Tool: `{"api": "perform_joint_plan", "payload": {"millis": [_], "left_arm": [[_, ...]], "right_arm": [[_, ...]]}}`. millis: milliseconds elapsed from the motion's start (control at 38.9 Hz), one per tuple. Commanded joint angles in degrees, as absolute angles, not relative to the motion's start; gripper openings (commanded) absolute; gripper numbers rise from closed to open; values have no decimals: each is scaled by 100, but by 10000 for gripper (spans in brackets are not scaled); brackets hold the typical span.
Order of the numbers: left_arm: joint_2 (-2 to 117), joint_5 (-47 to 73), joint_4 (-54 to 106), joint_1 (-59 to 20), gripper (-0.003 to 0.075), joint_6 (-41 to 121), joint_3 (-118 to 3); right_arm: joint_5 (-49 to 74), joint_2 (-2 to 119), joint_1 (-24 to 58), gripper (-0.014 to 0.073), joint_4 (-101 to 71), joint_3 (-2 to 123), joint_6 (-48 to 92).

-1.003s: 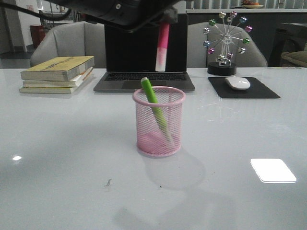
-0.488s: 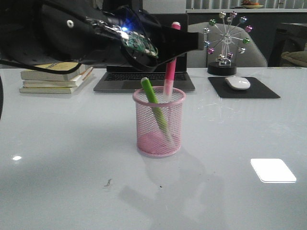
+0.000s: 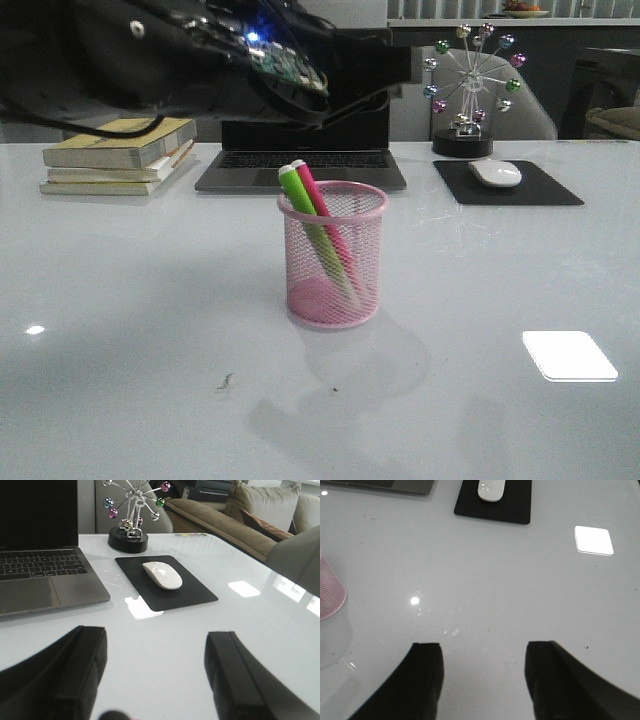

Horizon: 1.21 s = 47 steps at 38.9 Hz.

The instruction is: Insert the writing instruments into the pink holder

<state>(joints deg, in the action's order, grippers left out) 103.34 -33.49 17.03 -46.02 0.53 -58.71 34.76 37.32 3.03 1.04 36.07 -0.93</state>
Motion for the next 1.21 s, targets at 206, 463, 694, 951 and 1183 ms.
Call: {"api": "perform_joint_plan", "payload": {"millis": [206,463,694,951,1183], "left_arm": [[8551,-2684,1493,-4074,383,1145,-6011],[7214,-1515,1484,-3044,386,1145,-6011],[6024,-149,1479,-1927,386,1145,-5933],[4685,844,1316,-805,386,1145,-5224],[3507,1400,1392,-380,386,1123,-4222]], "right_arm": [[3053,3708,261,480,146,3769,-37],[3053,3708,261,480,146,3769,-37],[3053,3708,261,480,146,3769,-37],[3053,3708,261,480,146,3769,-37],[3053,3708,261,480,146,3769,-37]]}}
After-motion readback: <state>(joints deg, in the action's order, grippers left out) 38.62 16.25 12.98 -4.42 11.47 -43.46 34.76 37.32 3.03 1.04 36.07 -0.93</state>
